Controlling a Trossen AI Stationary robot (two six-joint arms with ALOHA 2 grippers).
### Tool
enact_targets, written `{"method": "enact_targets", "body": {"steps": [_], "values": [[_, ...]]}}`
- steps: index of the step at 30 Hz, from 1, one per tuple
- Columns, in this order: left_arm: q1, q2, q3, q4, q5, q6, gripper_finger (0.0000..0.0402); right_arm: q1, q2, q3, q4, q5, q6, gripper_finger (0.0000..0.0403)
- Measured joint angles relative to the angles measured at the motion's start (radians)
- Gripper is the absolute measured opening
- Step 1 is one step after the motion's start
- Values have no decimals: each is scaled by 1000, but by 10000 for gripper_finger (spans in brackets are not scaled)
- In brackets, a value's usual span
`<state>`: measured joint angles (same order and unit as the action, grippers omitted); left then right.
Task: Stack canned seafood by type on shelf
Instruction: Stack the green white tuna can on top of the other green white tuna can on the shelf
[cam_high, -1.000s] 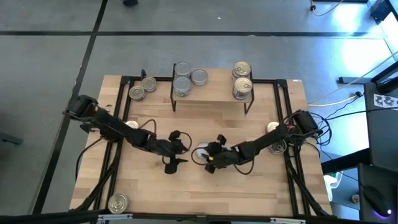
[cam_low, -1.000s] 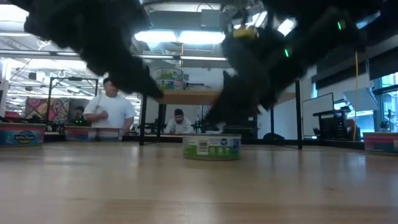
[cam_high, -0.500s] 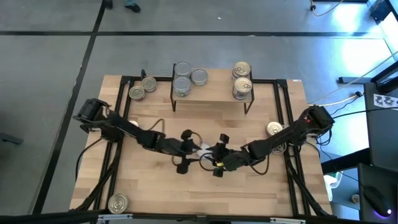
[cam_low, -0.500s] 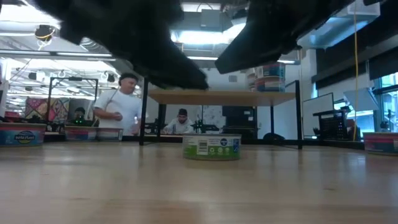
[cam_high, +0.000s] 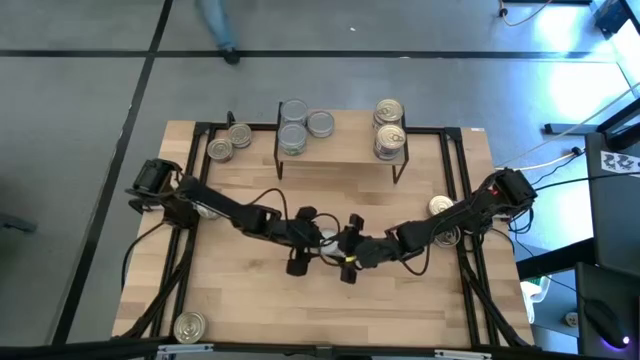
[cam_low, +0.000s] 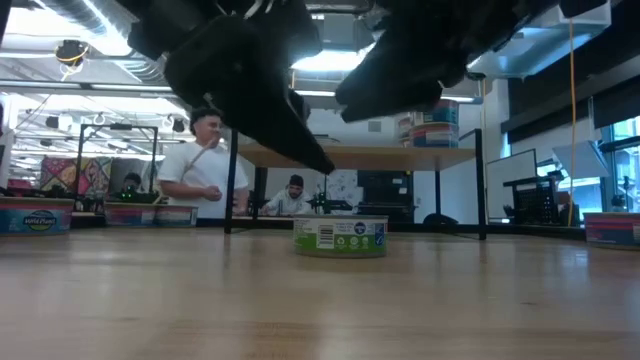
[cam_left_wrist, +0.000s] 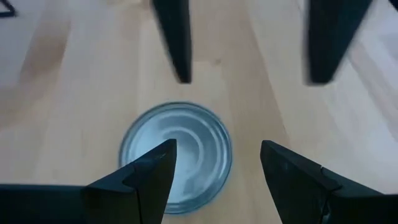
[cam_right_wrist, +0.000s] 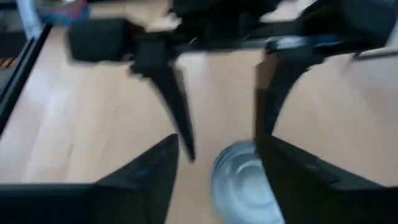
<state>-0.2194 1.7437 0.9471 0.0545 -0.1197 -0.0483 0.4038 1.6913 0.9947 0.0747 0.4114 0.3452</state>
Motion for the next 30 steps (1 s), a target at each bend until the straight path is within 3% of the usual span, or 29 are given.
{"method": "enact_targets", "body": {"steps": [5,10,16,21,25,30], "values": [[13,42,0,39,19,36,233,3,0,0,-105,-143,45,300],[45,53,-2,-15,24,110,233,16,0,0,-245,-135,101,334],[117,74,-5,24,173,129,233,32,0,0,-250,-63,93,339],[131,114,-6,57,188,124,233,34,5,1,-244,2,92,336],[131,124,-11,67,192,114,233,34,27,-2,-236,-6,80,336],[138,124,-105,265,222,94,233,49,74,-2,-207,-14,-11,335]]}}
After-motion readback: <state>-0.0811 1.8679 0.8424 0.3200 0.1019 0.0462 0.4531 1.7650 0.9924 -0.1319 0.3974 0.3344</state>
